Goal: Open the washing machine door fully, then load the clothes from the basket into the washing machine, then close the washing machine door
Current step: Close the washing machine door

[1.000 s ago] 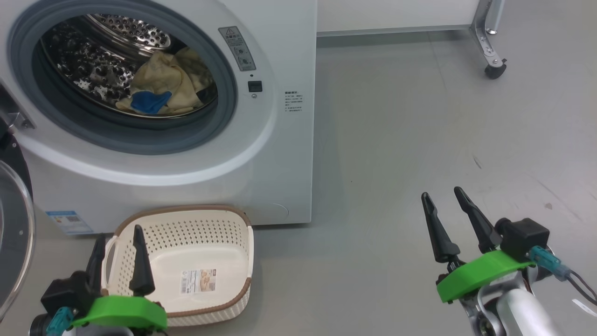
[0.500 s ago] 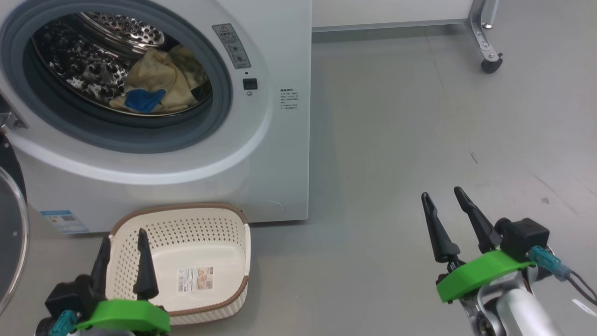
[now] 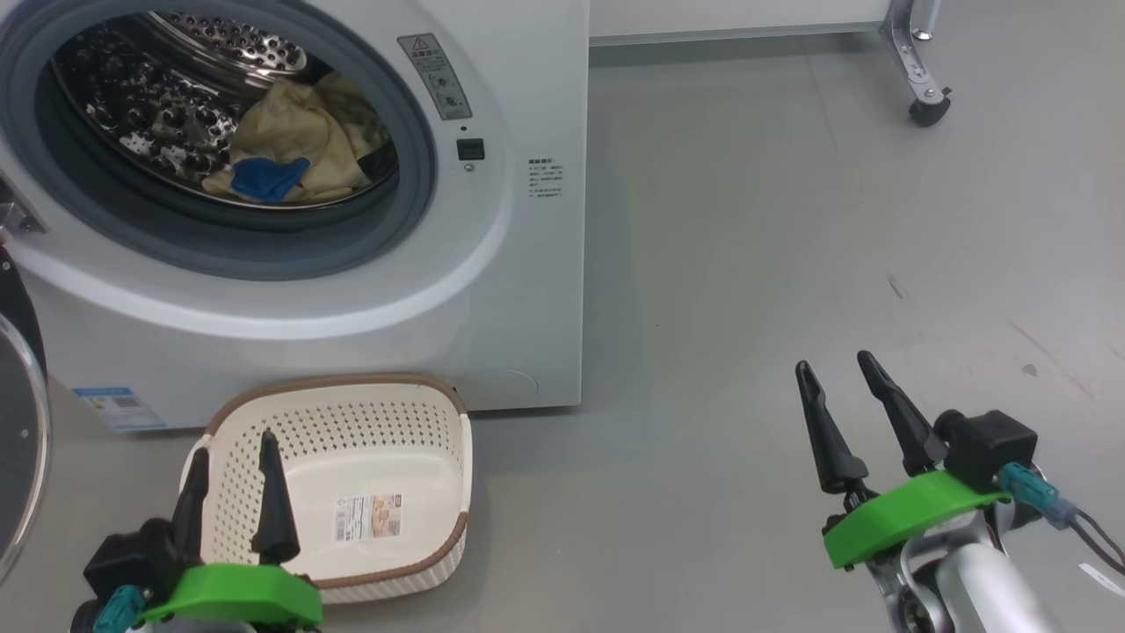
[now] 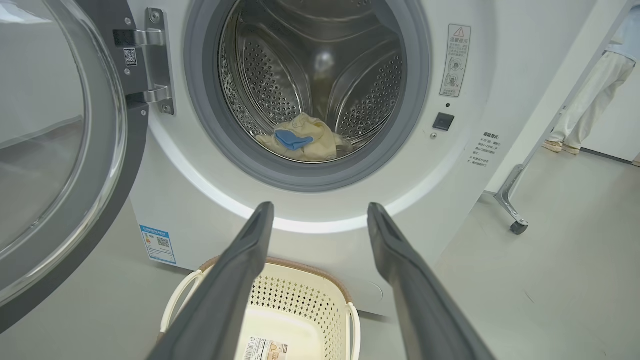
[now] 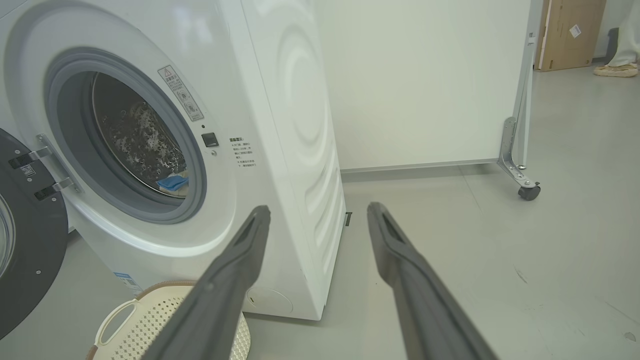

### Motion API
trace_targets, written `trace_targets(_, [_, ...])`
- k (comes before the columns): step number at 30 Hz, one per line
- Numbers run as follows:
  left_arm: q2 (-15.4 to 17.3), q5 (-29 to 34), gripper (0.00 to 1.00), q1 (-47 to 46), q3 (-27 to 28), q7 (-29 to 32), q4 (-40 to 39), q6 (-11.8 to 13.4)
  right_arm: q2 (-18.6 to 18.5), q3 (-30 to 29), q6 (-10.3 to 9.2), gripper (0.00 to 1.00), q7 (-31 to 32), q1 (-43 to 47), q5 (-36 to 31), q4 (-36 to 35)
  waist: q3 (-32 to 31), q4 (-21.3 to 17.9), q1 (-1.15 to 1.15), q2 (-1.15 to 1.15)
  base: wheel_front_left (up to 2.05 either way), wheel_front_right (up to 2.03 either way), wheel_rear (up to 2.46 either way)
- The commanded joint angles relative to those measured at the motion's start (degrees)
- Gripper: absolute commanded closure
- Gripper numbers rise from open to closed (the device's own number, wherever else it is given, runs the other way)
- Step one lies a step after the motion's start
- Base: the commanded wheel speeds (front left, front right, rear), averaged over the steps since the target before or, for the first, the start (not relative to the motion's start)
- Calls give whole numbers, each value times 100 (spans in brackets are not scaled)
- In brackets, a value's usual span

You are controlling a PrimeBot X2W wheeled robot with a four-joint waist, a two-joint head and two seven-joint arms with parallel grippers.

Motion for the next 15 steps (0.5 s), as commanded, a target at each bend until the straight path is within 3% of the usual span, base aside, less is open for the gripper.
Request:
trace_targets(1, [45, -29, 0, -272, 239, -82, -150, -24, 7, 74, 1, 0, -38, -184, -2, -180, 12, 8, 0, 0, -82, 70, 12])
trace_targets(7, [39, 24, 0, -296, 253, -82, -109, -52, 10, 65, 1, 0, -38, -199, -1, -165, 36, 9, 0, 0, -131, 118, 13])
trace_targets(15, [21, 81, 0, -295, 269, -82, -84, -64, 13, 70, 1, 0, -38, -191, -1, -153, 27, 4, 0, 0, -209, 196, 13])
